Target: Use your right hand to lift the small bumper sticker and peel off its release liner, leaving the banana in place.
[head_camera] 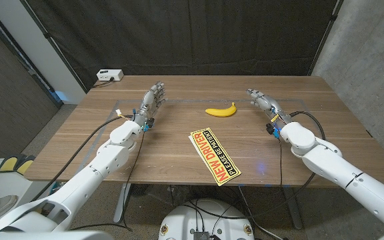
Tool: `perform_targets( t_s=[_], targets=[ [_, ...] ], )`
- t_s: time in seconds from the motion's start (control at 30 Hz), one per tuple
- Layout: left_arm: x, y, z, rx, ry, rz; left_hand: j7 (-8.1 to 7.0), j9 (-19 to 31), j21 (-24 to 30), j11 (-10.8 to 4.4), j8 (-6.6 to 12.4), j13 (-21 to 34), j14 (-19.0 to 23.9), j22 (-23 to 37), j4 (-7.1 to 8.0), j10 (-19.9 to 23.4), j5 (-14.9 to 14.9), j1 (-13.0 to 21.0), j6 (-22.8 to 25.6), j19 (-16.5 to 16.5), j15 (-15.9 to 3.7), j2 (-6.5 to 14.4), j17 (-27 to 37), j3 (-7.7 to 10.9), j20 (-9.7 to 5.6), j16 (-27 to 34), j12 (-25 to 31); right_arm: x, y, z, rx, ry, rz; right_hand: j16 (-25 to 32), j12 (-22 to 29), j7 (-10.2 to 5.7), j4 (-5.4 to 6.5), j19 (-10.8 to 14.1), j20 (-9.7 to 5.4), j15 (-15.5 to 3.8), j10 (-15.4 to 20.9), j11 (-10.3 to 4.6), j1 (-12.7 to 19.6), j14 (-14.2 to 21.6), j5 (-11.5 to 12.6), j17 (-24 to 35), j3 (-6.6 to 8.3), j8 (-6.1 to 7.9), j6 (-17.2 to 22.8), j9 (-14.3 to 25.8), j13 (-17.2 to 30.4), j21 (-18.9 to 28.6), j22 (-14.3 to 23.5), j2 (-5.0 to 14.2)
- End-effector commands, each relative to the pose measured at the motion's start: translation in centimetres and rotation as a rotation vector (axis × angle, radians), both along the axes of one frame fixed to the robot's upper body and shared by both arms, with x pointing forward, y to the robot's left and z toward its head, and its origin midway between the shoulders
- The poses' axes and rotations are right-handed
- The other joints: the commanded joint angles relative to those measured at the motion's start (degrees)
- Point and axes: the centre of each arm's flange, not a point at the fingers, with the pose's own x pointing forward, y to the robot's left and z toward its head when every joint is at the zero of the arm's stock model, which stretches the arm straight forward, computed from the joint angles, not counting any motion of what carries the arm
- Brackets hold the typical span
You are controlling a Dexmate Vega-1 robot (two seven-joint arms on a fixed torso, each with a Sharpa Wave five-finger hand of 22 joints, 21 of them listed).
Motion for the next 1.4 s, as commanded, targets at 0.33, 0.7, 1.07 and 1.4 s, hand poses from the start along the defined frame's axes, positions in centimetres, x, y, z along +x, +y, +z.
perform_targets(
  t_s=[0.33, 0.7, 1.07, 1.4],
  targets=[
    [-0.9, -1.4, 0.1, 0.041, -0.012, -0.046, -0.23, 0.3, -0.3, 0.06, 0.56, 0.2, 0.3, 0.2, 0.07, 0.7, 0.2, -0.3, 0.9, 0.4, 1.46, 0.3, 0.1, 0.16, 1.34, 0.5, 0.7, -6.4, 2.4, 0.3, -0.332, -0.107, -0.166, 0.9, 0.3, -2.15, -0.94, 2.1, 8.25, 0.11, 0.5, -1.59, 0.4, 3.5, -0.3, 0.3, -1.92, 0.32, 1.1, 0.3, 0.3, 0.2, 0.3, -4.36],
    [-0.7, -2.3, 0.4, 0.064, -0.018, -0.077, -0.24, 0.3, -0.4, 0.09, 0.55, 0.2, 0.4, 0.3, 0.11, 0.8, 0.2, -0.3, 1.0, 0.5, 1.41, 0.3, 0.2, 0.12, 1.39, 0.5, 0.7, -9.0, 3.6, -0.7, -0.437, -0.117, -0.217, 0.8, 0.1, -1.22, -1.45, 1.7, 7.37, -0.43, 0.1, -1.69, 1.8, 3.6, 0.1, 0.4, -1.70, 0.39, 1.0, 0.4, 0.4, -0.1, 0.3, -4.80],
    [-0.2, -2.7, 1.1, 0.079, -0.033, -0.105, -0.30, 0.3, -0.5, 0.10, 0.53, 0.3, 0.4, 0.3, 0.14, 0.8, 0.2, -0.4, 1.1, 0.4, 1.42, 0.3, 0.2, 0.09, 1.50, 0.5, 0.7, -10.9, 5.3, -0.9, -0.551, -0.129, -0.259, 0.3, -0.3, -1.18, -1.52, 1.2, 6.51, -0.80, -1.4, -1.85, 2.9, 2.6, 0.3, 0.5, -1.55, 0.03, -0.1, 0.5, 0.5, -0.4, 0.4, -5.06],
    [0.2, -2.7, 1.3, 0.083, -0.037, -0.120, -0.26, 0.4, -0.5, 0.17, 0.52, 0.3, 0.5, 0.3, 0.15, 0.9, 0.2, -0.4, 1.1, 0.4, 1.40, 0.2, 0.2, 0.08, 1.56, 0.5, 0.7, -12.2, 6.9, -1.6, -0.647, -0.141, -0.321, 0.2, -0.6, -1.56, -1.48, 1.1, 5.78, -1.59, -3.0, -2.81, 4.2, 2.2, 0.6, 0.6, -1.39, -0.55, -2.6, 0.6, 0.6, -0.5, 0.4, -5.16]
  ],
)
